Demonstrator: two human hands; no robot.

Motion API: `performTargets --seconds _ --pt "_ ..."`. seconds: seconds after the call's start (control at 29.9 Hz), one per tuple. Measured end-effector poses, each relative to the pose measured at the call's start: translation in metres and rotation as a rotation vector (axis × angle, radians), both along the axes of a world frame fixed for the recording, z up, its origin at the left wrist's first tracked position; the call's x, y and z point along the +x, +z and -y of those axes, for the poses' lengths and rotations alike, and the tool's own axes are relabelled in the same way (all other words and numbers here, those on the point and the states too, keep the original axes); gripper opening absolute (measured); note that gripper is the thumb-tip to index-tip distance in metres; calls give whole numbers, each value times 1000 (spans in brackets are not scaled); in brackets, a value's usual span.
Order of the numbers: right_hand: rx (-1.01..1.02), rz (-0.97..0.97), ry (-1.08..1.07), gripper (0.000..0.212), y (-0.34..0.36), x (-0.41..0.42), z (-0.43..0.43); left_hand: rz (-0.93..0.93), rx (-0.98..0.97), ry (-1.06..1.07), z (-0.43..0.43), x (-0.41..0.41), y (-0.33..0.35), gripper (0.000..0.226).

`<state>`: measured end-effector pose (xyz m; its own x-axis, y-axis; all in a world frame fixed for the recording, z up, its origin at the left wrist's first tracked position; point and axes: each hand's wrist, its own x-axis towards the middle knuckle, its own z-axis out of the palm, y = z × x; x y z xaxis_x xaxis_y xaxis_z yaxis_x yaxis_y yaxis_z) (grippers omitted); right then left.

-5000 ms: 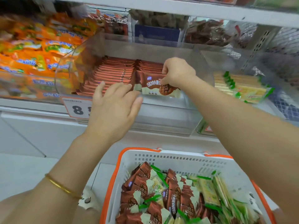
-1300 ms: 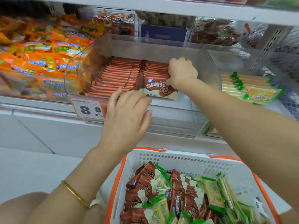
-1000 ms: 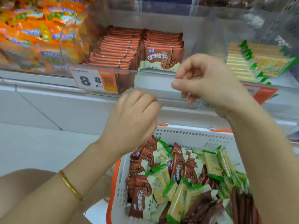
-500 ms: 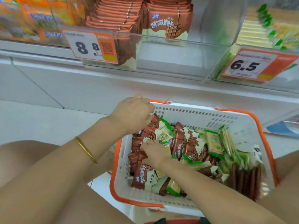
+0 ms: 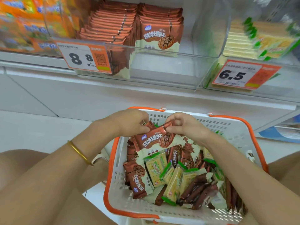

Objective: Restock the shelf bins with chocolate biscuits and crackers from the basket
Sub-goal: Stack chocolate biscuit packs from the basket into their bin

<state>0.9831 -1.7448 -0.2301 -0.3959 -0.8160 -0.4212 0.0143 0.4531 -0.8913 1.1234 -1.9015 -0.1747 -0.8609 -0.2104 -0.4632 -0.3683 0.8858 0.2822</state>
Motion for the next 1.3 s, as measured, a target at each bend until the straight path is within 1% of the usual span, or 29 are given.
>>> performTargets --seconds 0.07,0.2,0.4,0.43,0.5,0.6,0.7,0.77,0.84,0.87,0.9,0.97,1.04,1.1,1.2,1.3 --pt "-55 49 -48 17 16 -8 -6 -77 101 45 -2 -4 5 39" --pt "-199 127 -98 22 42 -10 -5 -238 420 174 -11 -12 20 26" --pt "-308 184 -174 28 71 -4 -4 -315 636 296 -9 -15 46 16" --pt "-323 166 -177 30 76 -3 -6 -331 656 301 -8 -13 51 16" --pt "-335 16 -147 31 88 -3 -8 -357 655 272 -7 -12 61 16" --pt "-243 -328 -17 25 122 -1 -3 -451 566 228 -6 -8 78 11" --pt "-192 -527 155 25 167 1 15 -689 496 278 -1 -6 99 14" --pt "-216 -637 118 21 195 -6 27 -947 416 357 8 -6 106 26" --pt "-254 -673 -10 16 218 -20 37 -1187 177 435 20 -7 105 46" --pt "-280 -674 -75 15 227 -28 43 -1250 42 461 26 -7 104 50" --pt "-293 -702 -133 14 232 -35 51 -1264 -78 470 32 -8 101 50" --pt "-247 -818 -178 14 233 -48 75 -1166 -247 404 40 -10 94 42" --pt "-120 -944 -127 15 224 -57 102 -1030 -343 313 42 -15 83 39" --pt "9 -1063 -66 13 206 -66 127 -946 -430 302 38 -19 73 37" --pt "174 -1172 -41 19 181 -80 149 -933 -489 305 33 -19 67 40" --pt "277 -1279 -38 18 170 -87 158 -915 -503 293 34 -19 68 41"
